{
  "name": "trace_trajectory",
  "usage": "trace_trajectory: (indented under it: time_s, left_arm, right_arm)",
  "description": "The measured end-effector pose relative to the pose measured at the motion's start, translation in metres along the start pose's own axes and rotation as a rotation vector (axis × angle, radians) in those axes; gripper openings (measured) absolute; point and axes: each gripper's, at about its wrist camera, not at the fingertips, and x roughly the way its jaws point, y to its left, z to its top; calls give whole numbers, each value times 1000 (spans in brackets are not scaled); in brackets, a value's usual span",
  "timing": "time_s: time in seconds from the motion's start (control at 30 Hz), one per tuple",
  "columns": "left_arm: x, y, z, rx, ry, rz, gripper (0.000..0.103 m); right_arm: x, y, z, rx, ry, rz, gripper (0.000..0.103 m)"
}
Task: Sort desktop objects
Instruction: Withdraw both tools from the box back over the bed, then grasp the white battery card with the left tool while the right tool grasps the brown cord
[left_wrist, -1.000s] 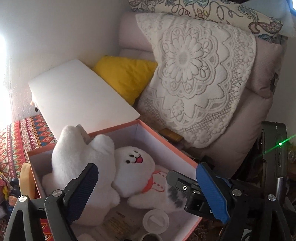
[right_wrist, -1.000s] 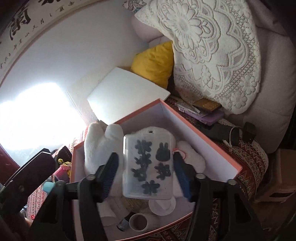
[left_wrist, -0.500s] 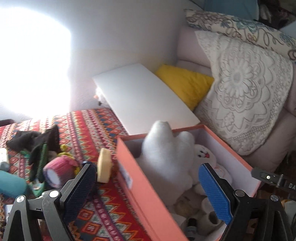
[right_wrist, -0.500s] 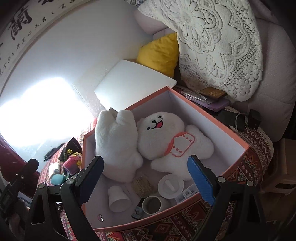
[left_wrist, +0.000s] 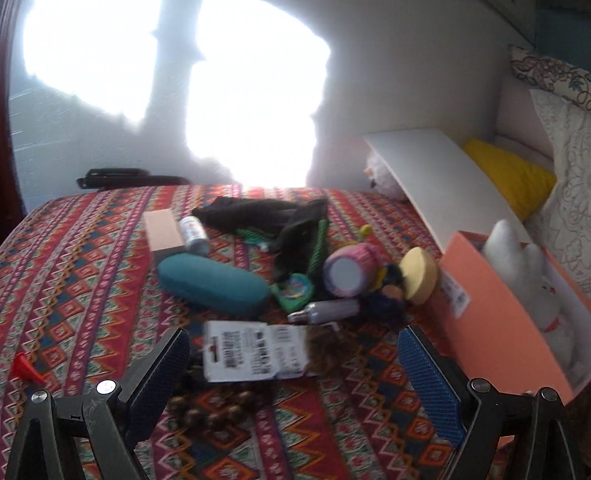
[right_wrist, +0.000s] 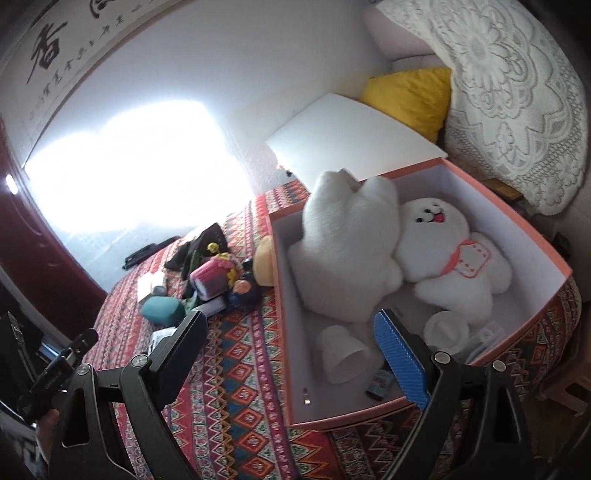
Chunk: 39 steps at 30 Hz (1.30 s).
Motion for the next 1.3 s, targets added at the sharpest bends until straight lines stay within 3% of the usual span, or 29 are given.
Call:
trace_trajectory:
  time_s: [0.2,0.47,0.57,1.0,1.17,1.2,1.23,1.27,1.3]
  left_arm:
    - [-18,73,-30,-61,0,132,95]
    - [-5,125,-75,-165,77,187,95]
    - [6,125,-86,-184,97,162,95]
    - [75,83,-90,-83,175,43,95]
    - [90,82,-90,-88,194,36,95]
    - [93,82,-89,-89,197,33,95]
    - [95,80,-88,-85,197,30,95]
    - [98,78,-86,-78,196,25,95]
    - [102,74,-84,-68,196,20,95]
  right_arm:
    - [50,79,-26,-87,100,101,94]
    - [99,141,-67,-200,178,113,94]
    - [119,145,-78,-205,209,88,94]
    - [224,162,-95,-306,344,15,94]
    - [256,164,-73,-216,320,25,93]
    - [264,165,-68,-209,313,17,91]
    - [271,167,-64,-208,312,5,80]
    - [279,167,-62,-215,323,-12,59]
    - [287,167,-62,-229,346,-35,52]
